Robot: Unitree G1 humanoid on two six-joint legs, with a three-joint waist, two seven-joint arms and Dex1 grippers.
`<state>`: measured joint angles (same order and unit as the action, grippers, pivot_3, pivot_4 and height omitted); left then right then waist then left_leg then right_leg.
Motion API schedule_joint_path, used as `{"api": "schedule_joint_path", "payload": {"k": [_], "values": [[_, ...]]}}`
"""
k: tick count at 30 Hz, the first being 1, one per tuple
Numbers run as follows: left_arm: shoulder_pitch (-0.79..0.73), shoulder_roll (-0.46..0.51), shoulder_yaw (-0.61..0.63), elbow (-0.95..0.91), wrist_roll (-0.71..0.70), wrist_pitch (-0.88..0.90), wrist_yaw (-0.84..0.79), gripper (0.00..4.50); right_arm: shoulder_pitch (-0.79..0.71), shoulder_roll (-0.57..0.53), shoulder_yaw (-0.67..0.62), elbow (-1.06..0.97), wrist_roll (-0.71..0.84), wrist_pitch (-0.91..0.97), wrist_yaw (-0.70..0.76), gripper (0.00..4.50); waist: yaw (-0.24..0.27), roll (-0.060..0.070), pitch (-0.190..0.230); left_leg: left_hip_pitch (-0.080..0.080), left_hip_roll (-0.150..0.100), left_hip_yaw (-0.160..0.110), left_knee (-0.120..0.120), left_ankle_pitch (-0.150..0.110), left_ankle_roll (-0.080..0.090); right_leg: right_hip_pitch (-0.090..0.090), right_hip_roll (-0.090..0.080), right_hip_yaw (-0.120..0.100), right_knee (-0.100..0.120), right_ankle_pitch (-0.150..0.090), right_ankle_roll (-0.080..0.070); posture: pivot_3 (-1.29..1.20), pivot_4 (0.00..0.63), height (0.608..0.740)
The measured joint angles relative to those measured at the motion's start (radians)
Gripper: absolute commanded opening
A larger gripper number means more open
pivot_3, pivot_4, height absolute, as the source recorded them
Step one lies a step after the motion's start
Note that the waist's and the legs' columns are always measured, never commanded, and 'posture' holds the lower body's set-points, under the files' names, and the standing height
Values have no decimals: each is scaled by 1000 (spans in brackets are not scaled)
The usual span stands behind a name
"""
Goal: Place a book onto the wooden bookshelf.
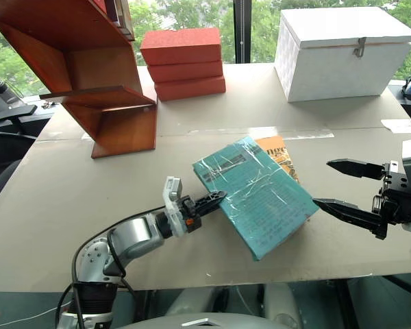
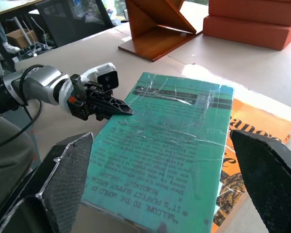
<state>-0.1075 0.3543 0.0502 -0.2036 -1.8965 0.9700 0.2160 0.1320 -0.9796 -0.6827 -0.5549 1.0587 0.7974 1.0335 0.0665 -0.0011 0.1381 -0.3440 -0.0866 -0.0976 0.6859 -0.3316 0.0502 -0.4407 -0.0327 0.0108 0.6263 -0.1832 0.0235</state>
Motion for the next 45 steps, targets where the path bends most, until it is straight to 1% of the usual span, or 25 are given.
{"api": "schedule_joint_path", "payload": {"k": [1,3,4,5,7,9,10,13,14,16,20,23,24,26,27,29,34,37,41,45], "values": [[-24,24,10,-19,21,-1,-19,74,-7,-1,0,12,0,-1,6,4500,1,0,0,0,0,0,0,0,0,0,0,0,0,0,0,0,150,740],[-101,106,41,-62,82,-2,-69,74,-25,-10,0,41,-2,-4,16,4500,1,-1,1,0,0,0,0,0,0,0,0,-1,0,0,0,0,150,740],[-157,164,54,-89,144,0,-116,74,-37,-12,1,64,-3,-6,25,4500,1,-2,1,0,0,0,0,0,0,0,0,0,0,0,0,0,150,740],[-188,193,62,-103,170,2,-137,74,-43,-13,2,75,-4,-9,28,4500,0,-2,2,0,0,0,0,0,0,0,0,-1,-1,0,0,0,150,740],[-289,276,64,-135,272,8,-216,74,-80,-14,15,117,-7,-17,40,4500,-1,-3,2,-1,0,1,-1,0,0,-1,0,0,-1,0,0,0,150,740],[-412,389,39,-183,417,9,-326,74,-139,-17,45,164,-8,-22,56,4500,-4,-8,6,-2,0,1,-2,0,0,-2,1,0,-1,0,0,0,150,740],[-486,463,12,-216,520,-2,-397,74,-175,-17,64,192,-9,-25,64,4500,-6,-9,8,-2,0,1,-2,0,0,-2,1,0,-2,0,0,0,150,740],[-640,625,-64,-283,785,-68,-561,74,-269,-16,114,259,-18,-42,82,4500,-22,-9,8,-2,0,3,-5,0,0,-3,1,2,-3,0,0,0,150,740],[-677,661,-86,-288,861,-90,-602,74,-296,-16,130,281,-25,-48,89,4500,-26,-9,9,-2,0,4,-5,0,0,-4,1,2,-3,0,0,0,150,740],[-730,703,-117,-287,995,-127,-666,74,-344,-13,162,324,-40,-62,98,4500,-31,-9,9,-2,0,4,-8,0,0,-6,1,3,-4,0,0,0,150,740],[-798,805,-179,-291,1233,-209,-767,74,-458,31,248,401,-68,-85,116,4500,-42,-13,14,-4,1,4,-9,0,0,-8,1,2,-3,0,0,0,150,740],[-801,878,-179,-291,1397,-286,-821,74,-522,63,310,453,-104,-110,140,4500,-51,-13,15,-4,1,3,-10,0,0,-8,1,2,-4,0,0,0,150,740],[-797,888,-178,-289,1421,-299,-829,74,-531,66,321,462,-111,-113,143,4500,-52,-13,15,-4,1,3,-10,0,0,-8,1,2,-4,0,0,0,150,740],[-766,908,-163,-279,1517,-338,-843,74,-581,90,366,509,-141,-133,170,4500,-52,-13,16,-4,1,3,-10,0,0,-9,1,1,-4,0,0,0,150,740],[-764,908,-161,-278,1523,-339,-843,74,-584,92,369,512,-143,-134,172,4500,-52,-13,16,-5,1,2,-10,0,0,-9,1,1,-4,0,0,0,150,740],[-712,950,-128,-280,1584,-355,-855,74,-622,109,401,540,-160,-147,190,4500,-54,-12,17,-5,1,2,-10,0,0,-9,1,1,-4,0,0,0,150,740],[-524,1072,-32,-280,1711,-364,-909,74,-685,139,431,603,-192,-158,222,4500,-56,-11,19,-5,1,2,-11,0,0,-10,1,0,-4,0,0,0,150,740],[-442,1134,33,-262,1791,-364,-931,74,-717,160,452,629,-212,-173,244,4500,-54,-11,21,-5,1,2,-11,0,0,-10,1,0,-4,0,0,0,150,740],[-333,1165,123,-255,1876,-338,-965,74,-744,189,476,652,-234,-181,255,4500,-53,-10,21,-5,0,1,-11,0,0,-10,1,0,-4,0,0,0,150,740],[-224,1167,161,-257,1956,-289,-997,74,-793,237,473,669,-235,-192,243,4500,-55,-9,22,-5,0,1,-11,0,0,-10,1,0,-4,0,0,0,150,740]]}}
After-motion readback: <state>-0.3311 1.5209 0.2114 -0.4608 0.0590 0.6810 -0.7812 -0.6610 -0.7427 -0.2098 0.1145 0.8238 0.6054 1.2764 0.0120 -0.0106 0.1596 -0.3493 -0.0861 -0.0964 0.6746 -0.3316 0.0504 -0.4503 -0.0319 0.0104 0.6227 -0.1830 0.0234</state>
